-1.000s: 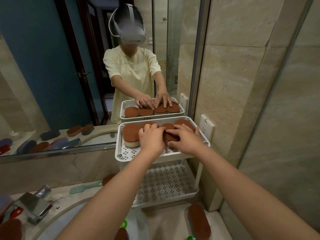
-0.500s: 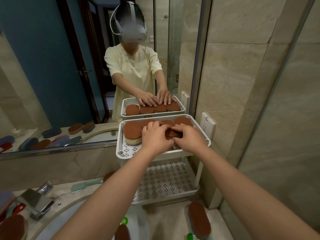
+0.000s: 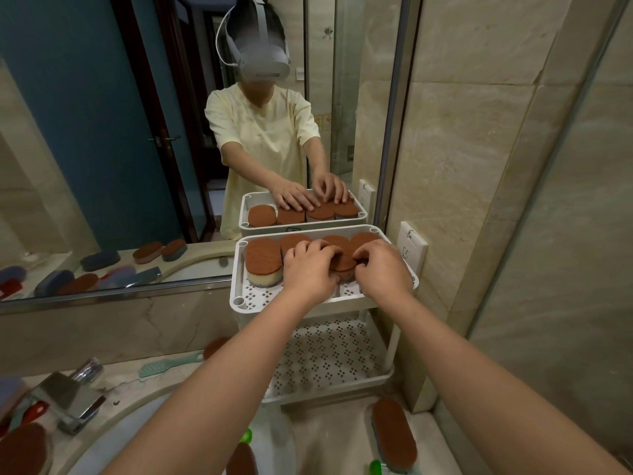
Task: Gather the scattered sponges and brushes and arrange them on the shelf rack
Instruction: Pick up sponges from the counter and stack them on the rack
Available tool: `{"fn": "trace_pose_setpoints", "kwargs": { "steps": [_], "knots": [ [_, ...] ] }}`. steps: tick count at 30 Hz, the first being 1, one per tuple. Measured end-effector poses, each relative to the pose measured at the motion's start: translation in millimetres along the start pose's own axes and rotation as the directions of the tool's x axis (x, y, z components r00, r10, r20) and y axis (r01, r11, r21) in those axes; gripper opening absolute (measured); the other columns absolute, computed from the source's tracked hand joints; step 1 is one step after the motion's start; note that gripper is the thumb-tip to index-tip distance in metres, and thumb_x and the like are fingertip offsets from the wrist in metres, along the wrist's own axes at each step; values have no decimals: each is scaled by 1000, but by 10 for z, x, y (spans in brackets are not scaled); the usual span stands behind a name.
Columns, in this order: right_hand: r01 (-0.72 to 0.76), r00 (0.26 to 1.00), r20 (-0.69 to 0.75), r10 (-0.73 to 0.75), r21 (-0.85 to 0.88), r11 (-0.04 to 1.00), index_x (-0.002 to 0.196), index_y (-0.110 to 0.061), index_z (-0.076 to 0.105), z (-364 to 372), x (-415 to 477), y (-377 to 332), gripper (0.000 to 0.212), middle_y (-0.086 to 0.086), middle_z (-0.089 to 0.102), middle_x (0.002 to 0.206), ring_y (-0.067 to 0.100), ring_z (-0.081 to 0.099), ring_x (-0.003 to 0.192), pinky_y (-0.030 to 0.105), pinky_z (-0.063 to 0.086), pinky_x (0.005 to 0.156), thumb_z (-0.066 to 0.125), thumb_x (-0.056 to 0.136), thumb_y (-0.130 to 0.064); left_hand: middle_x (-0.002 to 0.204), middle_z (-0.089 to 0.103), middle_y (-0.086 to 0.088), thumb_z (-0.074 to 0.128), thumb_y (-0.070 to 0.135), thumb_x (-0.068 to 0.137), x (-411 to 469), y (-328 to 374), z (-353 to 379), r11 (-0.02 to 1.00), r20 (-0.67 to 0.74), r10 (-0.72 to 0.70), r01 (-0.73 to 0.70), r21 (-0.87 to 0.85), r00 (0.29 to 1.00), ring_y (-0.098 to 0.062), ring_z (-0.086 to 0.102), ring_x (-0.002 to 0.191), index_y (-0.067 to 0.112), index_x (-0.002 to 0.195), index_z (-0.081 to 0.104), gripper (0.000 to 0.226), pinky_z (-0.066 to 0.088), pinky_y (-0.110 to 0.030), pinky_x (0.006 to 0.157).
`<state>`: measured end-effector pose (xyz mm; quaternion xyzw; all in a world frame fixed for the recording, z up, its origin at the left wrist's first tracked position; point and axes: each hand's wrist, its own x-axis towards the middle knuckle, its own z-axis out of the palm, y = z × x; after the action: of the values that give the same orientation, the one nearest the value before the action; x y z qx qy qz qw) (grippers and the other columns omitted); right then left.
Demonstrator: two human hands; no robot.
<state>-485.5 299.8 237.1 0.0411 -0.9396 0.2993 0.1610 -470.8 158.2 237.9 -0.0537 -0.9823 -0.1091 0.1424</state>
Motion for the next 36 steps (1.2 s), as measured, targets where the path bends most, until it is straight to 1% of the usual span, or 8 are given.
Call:
{"fn": "trace_pose_setpoints", "kwargs": {
  "steps": [5,12,14,21,24,27,33,36],
  "knots": [
    [-13,999,-50,6,-133,991,105,-31,68,12,-18,-6,33,-6,54,118,19,42,115,35,44,94,56,84,-7,140,45,2,57,42,88,2,14,7,997,-44,-40,42,62,998,-23,36,129,30,138,44,53,31,-39,102],
    [-10,999,-36,9,-12,1000,96,-26,71,-3,3,-5,36,-7,59,112,15,55,106,33,51,78,55,80,2,150,38,6,51,26,93,8,19,-20,995,-11,-27,28,94,1000,-24,32,132,35,141,40,50,28,-40,101],
    [-13,999,-40,13,-2,1000,101,-26,71,-3,6,-6,39,-7,61,115,16,57,104,33,51,79,54,80,3,153,34,6,50,18,91,3,18,-24,997,-1,-29,29,76,1000,-24,30,134,35,142,39,55,26,-39,103],
    [34,999,38,-32,-64,997,122,-31,64,18,23,4,42,-9,63,121,18,59,107,33,52,76,50,84,-18,155,32,0,49,2,87,19,1,-34,1000,19,-24,24,-7,1000,-19,24,144,28,144,39,63,16,-39,117],
    [98,994,56,-94,-77,992,110,-33,67,12,18,-4,38,-11,64,101,15,57,94,31,50,69,53,75,-37,148,43,1,54,6,85,8,-5,-31,1000,-35,-3,2,-27,999,-18,35,138,26,141,44,60,21,-38,115],
    [134,989,68,-130,-64,989,107,-40,69,15,20,-9,40,-15,61,95,12,55,97,29,44,68,57,69,-47,144,47,1,55,8,84,4,-7,-19,999,-56,-8,5,-47,998,-19,40,133,24,140,45,59,26,-39,114],
    [147,985,110,-135,-110,983,112,-36,69,22,82,-4,41,-9,60,110,15,54,105,31,48,79,68,73,-46,134,55,-1,53,7,84,-9,33,-57,995,-169,-29,11,-103,985,-24,50,122,23,136,50,55,36,-38,106],
    [153,981,129,-146,-46,987,111,-38,68,-34,68,1,38,-5,58,119,17,49,116,33,46,90,68,73,-42,127,58,3,49,9,86,-51,73,-130,984,-216,-26,-13,-177,976,-21,56,112,27,129,55,47,47,-39,89]
  ]
}}
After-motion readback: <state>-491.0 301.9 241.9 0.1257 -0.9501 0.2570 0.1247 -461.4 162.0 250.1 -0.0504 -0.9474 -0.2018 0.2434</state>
